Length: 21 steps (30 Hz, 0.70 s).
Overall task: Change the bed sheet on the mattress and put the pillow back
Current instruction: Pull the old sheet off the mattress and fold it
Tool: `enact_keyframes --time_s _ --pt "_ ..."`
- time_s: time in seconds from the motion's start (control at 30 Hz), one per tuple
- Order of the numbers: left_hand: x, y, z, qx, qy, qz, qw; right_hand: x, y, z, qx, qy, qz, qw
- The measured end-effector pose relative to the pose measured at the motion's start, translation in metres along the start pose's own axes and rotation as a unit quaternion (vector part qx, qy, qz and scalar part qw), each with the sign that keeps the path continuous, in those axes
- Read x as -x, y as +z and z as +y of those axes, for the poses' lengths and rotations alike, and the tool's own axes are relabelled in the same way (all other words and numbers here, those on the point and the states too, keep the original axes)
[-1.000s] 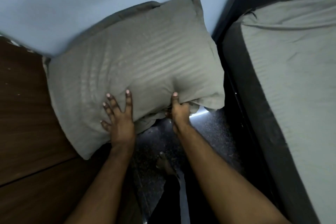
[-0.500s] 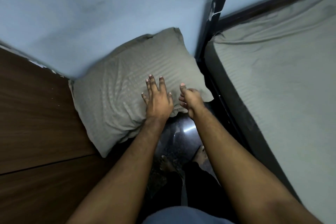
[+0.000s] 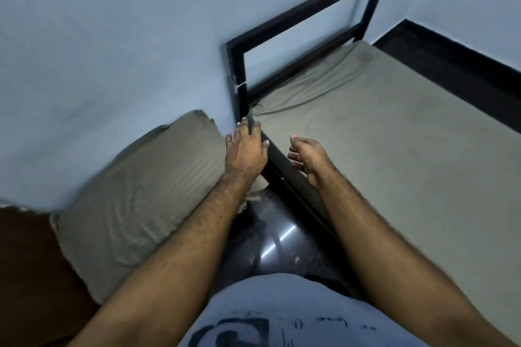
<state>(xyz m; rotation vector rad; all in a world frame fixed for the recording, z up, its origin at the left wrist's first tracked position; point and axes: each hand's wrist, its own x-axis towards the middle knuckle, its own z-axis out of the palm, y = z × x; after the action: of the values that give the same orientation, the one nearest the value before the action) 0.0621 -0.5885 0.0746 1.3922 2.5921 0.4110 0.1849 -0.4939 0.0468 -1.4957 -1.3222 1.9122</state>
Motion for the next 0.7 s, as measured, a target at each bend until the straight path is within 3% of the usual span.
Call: enact_keyframes --time_s 0.3,0.43,0.7 --pt "-0.044 0.011 0.101 0.034 0.058 -0.006 0.998 -0.023 -0.102 -0.03 -0.047 -0.013 0.048 0.998" --pt "-0.057 0.022 0.106 0.012 0.058 -0.065 0.996 -0.04 -0.116 -0.02 -0.076 0.023 0.068 0.994" --pt "-0.116 0.038 0.086 0.013 0.036 -0.085 0.996 -0.091 -0.099 -0.025 -0.049 0.071 0.057 0.995"
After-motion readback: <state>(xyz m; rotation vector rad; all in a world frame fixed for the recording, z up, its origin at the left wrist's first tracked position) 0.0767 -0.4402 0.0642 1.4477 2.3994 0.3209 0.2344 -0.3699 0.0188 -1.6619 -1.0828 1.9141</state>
